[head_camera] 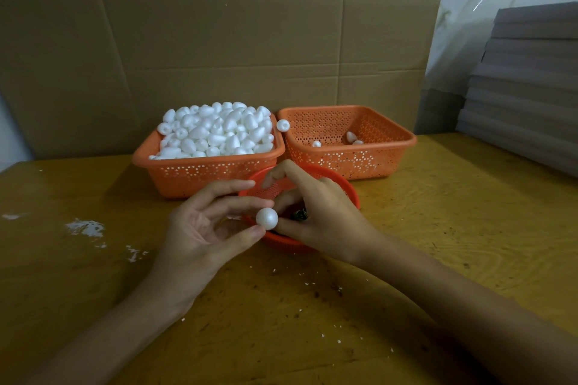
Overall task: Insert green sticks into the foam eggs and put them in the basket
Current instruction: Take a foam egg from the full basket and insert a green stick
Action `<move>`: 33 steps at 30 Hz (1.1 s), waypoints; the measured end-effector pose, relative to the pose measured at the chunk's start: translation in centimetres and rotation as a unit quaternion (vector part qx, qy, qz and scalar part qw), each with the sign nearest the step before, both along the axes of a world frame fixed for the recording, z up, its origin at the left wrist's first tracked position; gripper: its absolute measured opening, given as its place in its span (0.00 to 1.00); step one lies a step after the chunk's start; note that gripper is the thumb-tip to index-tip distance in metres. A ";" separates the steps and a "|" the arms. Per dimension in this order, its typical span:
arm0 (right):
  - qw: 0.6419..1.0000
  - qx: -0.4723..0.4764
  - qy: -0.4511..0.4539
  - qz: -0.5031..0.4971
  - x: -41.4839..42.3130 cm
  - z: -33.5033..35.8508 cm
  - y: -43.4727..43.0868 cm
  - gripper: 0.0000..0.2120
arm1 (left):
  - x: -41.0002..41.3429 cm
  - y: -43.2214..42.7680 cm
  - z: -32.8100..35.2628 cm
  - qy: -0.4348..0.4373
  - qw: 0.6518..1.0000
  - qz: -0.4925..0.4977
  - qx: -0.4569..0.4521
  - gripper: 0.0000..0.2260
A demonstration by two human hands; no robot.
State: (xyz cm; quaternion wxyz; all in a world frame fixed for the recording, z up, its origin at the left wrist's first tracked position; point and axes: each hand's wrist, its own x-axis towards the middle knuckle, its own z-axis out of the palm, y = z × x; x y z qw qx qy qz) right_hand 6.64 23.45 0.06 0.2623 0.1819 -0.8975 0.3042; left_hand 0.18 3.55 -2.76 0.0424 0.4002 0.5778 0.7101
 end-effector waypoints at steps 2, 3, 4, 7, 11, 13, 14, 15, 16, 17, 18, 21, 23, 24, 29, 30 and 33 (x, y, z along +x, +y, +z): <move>1.000 0.003 0.002 -0.001 0.0 0.0 -0.1 0.20 | 0.1 0.0 0.0 0.010 1.000 0.004 -0.005 0.23; 1.000 0.004 0.001 -0.001 0.1 0.1 -0.1 0.20 | 0.1 0.1 0.0 0.013 1.000 0.007 -0.006 0.23; 1.000 0.005 0.000 -0.002 0.0 0.1 -0.1 0.20 | 0.1 0.1 0.0 0.014 1.000 0.010 -0.006 0.23; 1.000 -0.001 -0.007 0.001 0.0 0.1 0.0 0.20 | -0.1 0.0 -0.2 0.010 1.000 0.024 -0.006 0.22; 1.000 -0.017 -0.016 0.007 0.0 0.2 0.0 0.20 | -0.2 0.0 -0.1 0.005 0.999 0.044 0.002 0.22; 0.999 -0.030 -0.021 0.010 0.1 0.2 0.0 0.20 | -0.1 0.0 0.1 -0.007 0.999 0.044 0.010 0.22; 0.999 -0.034 -0.025 0.014 0.1 0.2 0.0 0.20 | -0.1 0.0 0.1 -0.011 0.999 0.040 0.013 0.22; 0.999 -0.036 -0.027 0.018 0.1 0.2 0.0 0.21 | -0.1 0.0 0.1 -0.013 0.999 0.038 0.015 0.21; 0.999 -0.037 -0.029 0.022 0.1 0.3 -0.1 0.21 | -0.2 0.0 0.1 -0.014 0.999 0.038 0.016 0.21; 0.999 -0.037 -0.030 0.026 0.1 0.3 -0.1 0.22 | -0.2 0.0 0.1 -0.017 0.999 0.041 0.018 0.20; 0.998 -0.040 -0.031 0.029 0.1 0.3 -0.1 0.22 | -0.2 0.0 0.1 -0.020 0.999 0.044 0.020 0.20; 0.997 -0.059 -0.034 0.034 0.0 0.3 0.0 0.23 | -0.4 0.0 0.0 -0.034 0.998 0.049 0.030 0.19; 0.996 -0.071 -0.038 0.035 0.0 0.3 0.0 0.23 | -0.4 -0.1 0.0 -0.036 0.998 0.044 0.034 0.20; 0.996 -0.073 -0.038 0.037 0.0 0.3 0.0 0.23 | -0.4 -0.1 -0.1 -0.036 0.998 0.039 0.034 0.21; 0.995 -0.081 -0.037 0.048 0.0 0.2 0.0 0.25 | -0.5 0.0 -0.3 -0.036 0.998 0.044 0.029 0.18; 0.995 -0.085 -0.037 0.048 0.0 0.2 0.0 0.25 | -0.5 0.0 -0.3 -0.035 0.998 0.043 0.028 0.18; 0.993 -0.093 -0.042 0.053 -0.1 0.1 0.1 0.25 | -0.4 0.0 -0.3 -0.028 0.998 0.043 0.027 0.17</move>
